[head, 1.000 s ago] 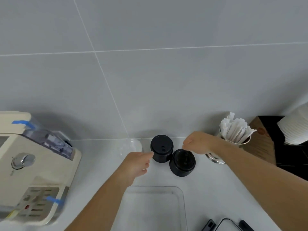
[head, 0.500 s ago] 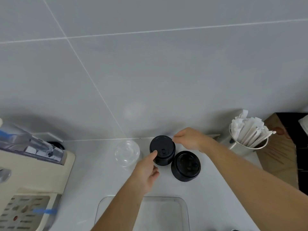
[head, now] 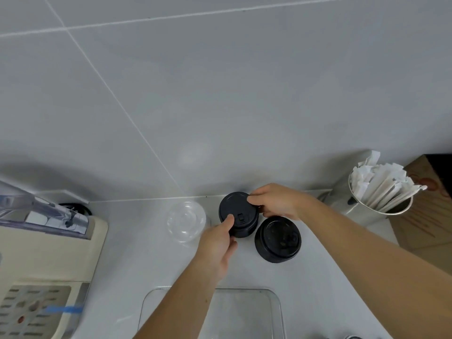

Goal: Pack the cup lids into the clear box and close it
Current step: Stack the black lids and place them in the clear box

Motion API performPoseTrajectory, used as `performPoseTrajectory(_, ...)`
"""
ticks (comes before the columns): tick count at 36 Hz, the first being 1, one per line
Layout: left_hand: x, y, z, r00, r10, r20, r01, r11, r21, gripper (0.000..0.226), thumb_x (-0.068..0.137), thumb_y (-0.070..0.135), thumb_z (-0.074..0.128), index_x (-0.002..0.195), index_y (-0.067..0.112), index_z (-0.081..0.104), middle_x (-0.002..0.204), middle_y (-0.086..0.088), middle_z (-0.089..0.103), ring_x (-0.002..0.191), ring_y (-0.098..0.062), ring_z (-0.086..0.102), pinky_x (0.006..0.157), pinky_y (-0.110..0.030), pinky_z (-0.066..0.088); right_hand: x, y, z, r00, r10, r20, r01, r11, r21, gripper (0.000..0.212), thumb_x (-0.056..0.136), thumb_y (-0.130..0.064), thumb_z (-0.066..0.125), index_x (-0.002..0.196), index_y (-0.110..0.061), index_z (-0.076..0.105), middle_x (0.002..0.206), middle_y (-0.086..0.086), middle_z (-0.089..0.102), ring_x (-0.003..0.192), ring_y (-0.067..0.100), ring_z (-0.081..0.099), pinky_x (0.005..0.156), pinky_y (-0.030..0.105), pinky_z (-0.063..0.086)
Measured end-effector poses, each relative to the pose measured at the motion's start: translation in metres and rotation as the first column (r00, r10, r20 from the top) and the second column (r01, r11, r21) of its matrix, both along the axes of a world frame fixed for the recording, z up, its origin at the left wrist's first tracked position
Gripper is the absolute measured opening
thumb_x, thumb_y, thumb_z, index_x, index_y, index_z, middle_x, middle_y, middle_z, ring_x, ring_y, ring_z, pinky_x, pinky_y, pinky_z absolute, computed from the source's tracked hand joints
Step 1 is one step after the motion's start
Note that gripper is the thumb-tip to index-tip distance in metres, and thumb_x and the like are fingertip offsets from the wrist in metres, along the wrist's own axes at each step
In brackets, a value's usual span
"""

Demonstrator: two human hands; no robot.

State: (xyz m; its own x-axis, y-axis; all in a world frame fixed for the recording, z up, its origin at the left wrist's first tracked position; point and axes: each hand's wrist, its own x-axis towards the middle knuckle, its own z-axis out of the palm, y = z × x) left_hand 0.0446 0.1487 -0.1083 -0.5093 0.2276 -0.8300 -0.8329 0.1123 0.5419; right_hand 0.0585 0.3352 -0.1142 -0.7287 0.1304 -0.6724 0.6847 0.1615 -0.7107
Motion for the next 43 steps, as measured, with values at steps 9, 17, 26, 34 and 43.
performPoseTrajectory(9, -0.001, -0.002, -0.002, 0.999, -0.022, -0.027, 0.021, 1.000, -0.008, 0.015, 0.092, 0.027, 0.066, 0.092, 0.012, 0.062, 0.112, -0.012, 0.063, 0.103, -0.022, 0.057, 0.096, -0.034, 0.048, -0.004, 0.003, -0.001, 0.994, -0.024, 0.107, 0.040, 0.988, -0.147, 0.029, 0.095, -0.028, 0.059, 0.120, -0.017, 0.065, 0.126, 0.007, 0.066, 0.117, 0.025, 0.061, 0.102, 0.037, 0.046)
performPoseTrajectory(17, -0.002, -0.002, 0.000, 0.999, -0.036, -0.019, 0.035, 0.999, -0.023, 0.015, 0.093, 0.027, 0.065, 0.090, 0.013, 0.062, 0.106, -0.010, 0.062, 0.099, -0.022, 0.057, 0.091, -0.034, 0.049, -0.003, 0.007, 0.001, 0.993, -0.029, 0.113, 0.046, 0.988, -0.149, 0.028, 0.095, -0.025, 0.061, 0.123, -0.020, 0.061, 0.136, 0.010, 0.059, 0.126, 0.029, 0.055, 0.110, 0.041, 0.041)
performPoseTrajectory(26, 0.001, -0.001, 0.002, 1.000, 0.003, 0.016, -0.002, 0.999, -0.037, 0.016, 0.090, 0.030, 0.069, 0.088, 0.017, 0.060, 0.097, -0.004, 0.064, 0.100, -0.020, 0.060, 0.094, -0.036, 0.049, -0.005, 0.007, -0.002, 0.994, -0.015, 0.105, 0.028, 0.993, -0.118, 0.029, 0.094, -0.028, 0.061, 0.122, -0.021, 0.064, 0.128, 0.005, 0.066, 0.116, 0.023, 0.062, 0.108, 0.041, 0.043)
performPoseTrajectory(34, 0.003, -0.001, 0.007, 0.998, 0.056, 0.019, -0.056, 0.998, -0.015, 0.015, 0.089, 0.024, 0.071, 0.085, 0.013, 0.061, 0.089, -0.007, 0.060, 0.094, -0.021, 0.053, 0.087, -0.033, 0.048, 0.004, 0.003, 0.008, 0.998, -0.004, 0.058, 0.011, 0.993, -0.121, 0.027, 0.096, -0.027, 0.057, 0.121, -0.020, 0.063, 0.122, 0.003, 0.068, 0.114, 0.020, 0.062, 0.107, 0.038, 0.044)
performPoseTrajectory(43, 0.016, -0.003, 0.025, 0.994, 0.105, 0.012, -0.105, 0.994, 0.036, 0.016, 0.086, 0.027, 0.073, 0.090, 0.016, 0.063, 0.116, -0.011, 0.066, 0.112, -0.022, 0.062, 0.103, -0.036, 0.048, 0.011, 0.004, 0.028, 1.000, 0.007, 0.016, -0.006, 0.997, -0.074, 0.028, 0.093, -0.030, 0.060, 0.116, -0.017, 0.068, 0.119, 0.006, 0.070, 0.110, 0.021, 0.065, 0.106, 0.039, 0.045)
